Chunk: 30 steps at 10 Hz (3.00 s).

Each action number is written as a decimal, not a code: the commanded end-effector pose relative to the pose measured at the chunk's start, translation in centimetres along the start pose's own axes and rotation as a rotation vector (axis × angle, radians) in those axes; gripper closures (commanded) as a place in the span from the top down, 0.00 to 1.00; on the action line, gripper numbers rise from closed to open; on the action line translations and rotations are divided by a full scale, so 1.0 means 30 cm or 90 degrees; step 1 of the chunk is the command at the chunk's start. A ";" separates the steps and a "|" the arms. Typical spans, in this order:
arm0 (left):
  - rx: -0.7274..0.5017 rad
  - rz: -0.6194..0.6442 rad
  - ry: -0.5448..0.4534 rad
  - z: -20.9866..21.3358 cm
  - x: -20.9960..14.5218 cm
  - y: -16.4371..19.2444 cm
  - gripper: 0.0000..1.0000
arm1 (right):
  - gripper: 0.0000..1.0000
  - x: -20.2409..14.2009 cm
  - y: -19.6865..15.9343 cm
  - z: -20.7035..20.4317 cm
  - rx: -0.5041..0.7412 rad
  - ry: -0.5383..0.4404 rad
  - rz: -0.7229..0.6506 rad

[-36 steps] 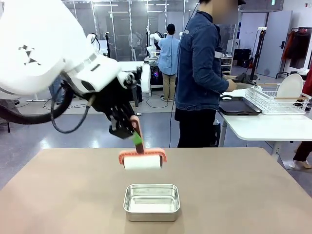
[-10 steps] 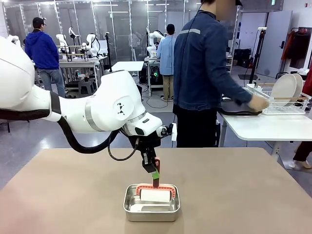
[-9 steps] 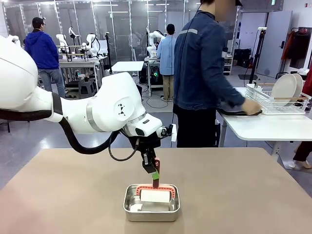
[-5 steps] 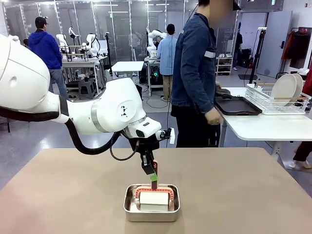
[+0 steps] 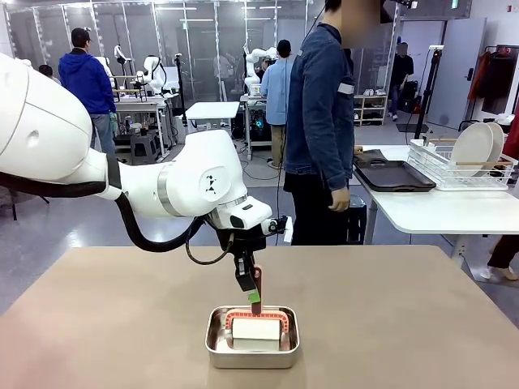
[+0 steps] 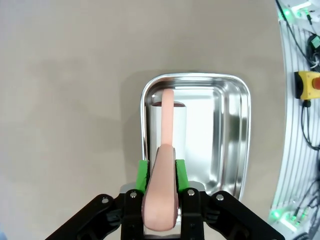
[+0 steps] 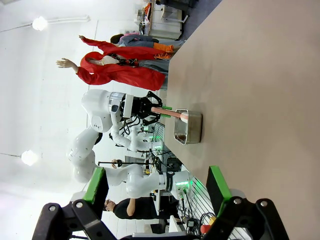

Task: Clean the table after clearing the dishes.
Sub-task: Place the Lint Roller back on top of the Airtight Container.

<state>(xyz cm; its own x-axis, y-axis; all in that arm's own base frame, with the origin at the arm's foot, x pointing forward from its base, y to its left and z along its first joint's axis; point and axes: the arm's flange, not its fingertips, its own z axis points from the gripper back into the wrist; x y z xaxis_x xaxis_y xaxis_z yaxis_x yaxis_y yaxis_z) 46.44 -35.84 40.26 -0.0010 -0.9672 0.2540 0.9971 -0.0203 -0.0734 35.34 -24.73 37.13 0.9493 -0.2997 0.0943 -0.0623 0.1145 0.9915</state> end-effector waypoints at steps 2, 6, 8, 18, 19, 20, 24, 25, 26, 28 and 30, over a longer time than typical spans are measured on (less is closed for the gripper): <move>0.014 0.008 0.010 0.002 -0.010 -0.001 0.80 | 1.00 -0.004 0.012 -0.002 0.003 0.000 0.002; 0.023 0.011 -0.003 0.031 -0.018 0.002 1.00 | 1.00 -0.004 0.012 -0.002 0.003 0.000 0.002; 0.028 0.013 -0.010 0.043 -0.022 0.004 1.00 | 1.00 -0.004 0.012 -0.002 0.003 0.000 0.002; 0.015 0.004 -0.002 0.028 -0.013 0.017 1.00 | 1.00 -0.004 0.012 -0.002 0.003 0.000 0.002; 0.015 0.004 -0.002 0.028 -0.013 0.017 1.00 | 1.00 -0.004 0.012 -0.002 0.003 0.000 0.002; 0.015 0.004 -0.002 0.028 -0.013 0.017 1.00 | 1.00 -0.004 0.012 -0.002 0.003 0.000 0.002; -0.099 0.232 -0.090 0.298 -0.110 0.123 1.00 | 1.00 -0.004 0.012 -0.002 0.003 0.000 0.002; -0.184 0.335 -0.171 0.405 -0.237 0.160 1.00 | 1.00 -0.004 0.012 -0.002 0.003 0.000 0.002; -0.315 0.427 -0.250 0.485 -0.391 0.181 1.00 | 1.00 -0.004 0.012 -0.002 0.003 0.000 0.002; -0.408 0.517 -0.442 0.598 -0.761 0.177 1.00 | 1.00 -0.004 0.012 -0.002 0.003 0.000 0.002; -0.435 0.601 -0.610 0.602 -1.164 0.146 1.00 | 1.00 -0.004 0.012 -0.002 0.003 0.000 0.002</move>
<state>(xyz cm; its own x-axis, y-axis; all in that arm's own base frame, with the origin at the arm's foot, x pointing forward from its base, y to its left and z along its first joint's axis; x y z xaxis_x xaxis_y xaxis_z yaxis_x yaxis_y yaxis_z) 52.57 -0.17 50.70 0.8049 -0.4788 0.3505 0.5005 0.2304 -0.8345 35.31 -24.78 37.16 0.9490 -0.3008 0.0950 -0.0628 0.1150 0.9914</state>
